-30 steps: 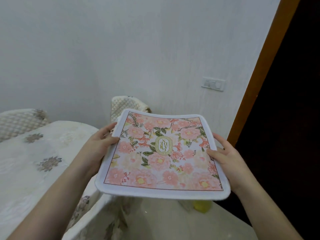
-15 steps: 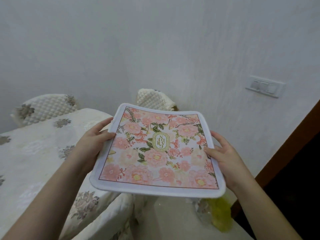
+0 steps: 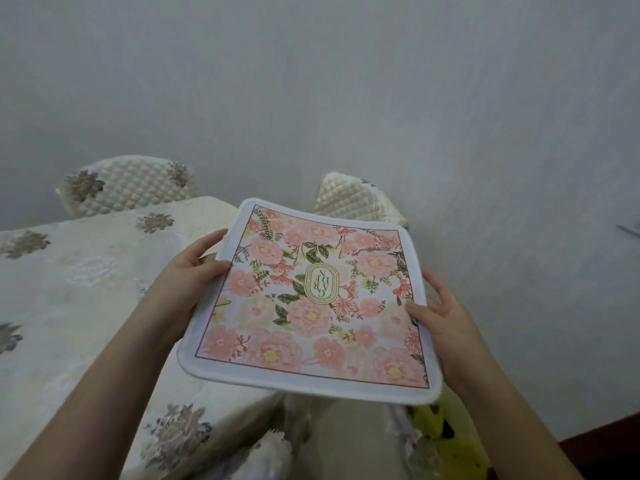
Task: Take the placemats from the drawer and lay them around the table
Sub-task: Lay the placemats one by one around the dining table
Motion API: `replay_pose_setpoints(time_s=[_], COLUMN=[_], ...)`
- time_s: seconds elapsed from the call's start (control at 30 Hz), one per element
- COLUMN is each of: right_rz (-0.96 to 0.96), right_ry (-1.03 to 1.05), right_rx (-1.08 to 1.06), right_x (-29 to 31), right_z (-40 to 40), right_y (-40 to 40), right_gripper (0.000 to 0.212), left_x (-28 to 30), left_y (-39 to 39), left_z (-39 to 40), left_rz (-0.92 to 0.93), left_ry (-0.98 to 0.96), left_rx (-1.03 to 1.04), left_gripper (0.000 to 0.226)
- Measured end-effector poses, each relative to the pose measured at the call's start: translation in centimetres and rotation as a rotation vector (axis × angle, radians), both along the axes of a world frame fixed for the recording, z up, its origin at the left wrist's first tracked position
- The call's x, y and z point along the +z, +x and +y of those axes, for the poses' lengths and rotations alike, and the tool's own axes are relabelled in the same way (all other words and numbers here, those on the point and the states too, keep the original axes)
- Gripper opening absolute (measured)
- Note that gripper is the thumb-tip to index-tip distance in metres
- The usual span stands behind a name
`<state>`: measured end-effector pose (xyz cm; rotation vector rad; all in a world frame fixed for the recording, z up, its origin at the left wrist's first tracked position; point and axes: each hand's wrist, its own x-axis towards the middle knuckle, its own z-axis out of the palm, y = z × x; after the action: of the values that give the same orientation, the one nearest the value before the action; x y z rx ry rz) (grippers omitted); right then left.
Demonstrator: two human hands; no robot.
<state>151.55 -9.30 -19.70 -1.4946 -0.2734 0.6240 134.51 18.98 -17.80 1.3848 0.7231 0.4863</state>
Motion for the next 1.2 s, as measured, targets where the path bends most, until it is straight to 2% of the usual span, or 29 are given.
replay_pose_setpoints(time_s=[0.13,0.37,0.67,0.97,1.2], right_rz=[0.018,0.036,0.082,0.166,0.216], right_ry=[0.008,0.028,0.049,0.017,-0.021], right_rx=[0.055,0.161,0.383,0.623,0.741], right_x=[-0.2,-1.7,-3.7,-6.2,-7.6], right_z=[2.8,6.7,11.5,16.7,21.4], right_y=[1.5,5.7,12.2,16.5,15.5], right_gripper=[0.047,0.057,0.060,0.056,0.045], left_x=[-0.9,-1.9,-2.8,-3.6,-4.5], left_y=[0.2,0.8,2.2,3.0,0.4], left_z=[1.8,3.7,4.7,5.2,6.9], left_rz=[0.001,0.010,0.026,0.102,0.097], left_ry=[-0.033,-0.057,-0.071,-0.019,-0.012], left_rx=[0.069,0.172,0.298,0.479,0.568], left_gripper=[0.047,0.048,0.050,0.049,0.047])
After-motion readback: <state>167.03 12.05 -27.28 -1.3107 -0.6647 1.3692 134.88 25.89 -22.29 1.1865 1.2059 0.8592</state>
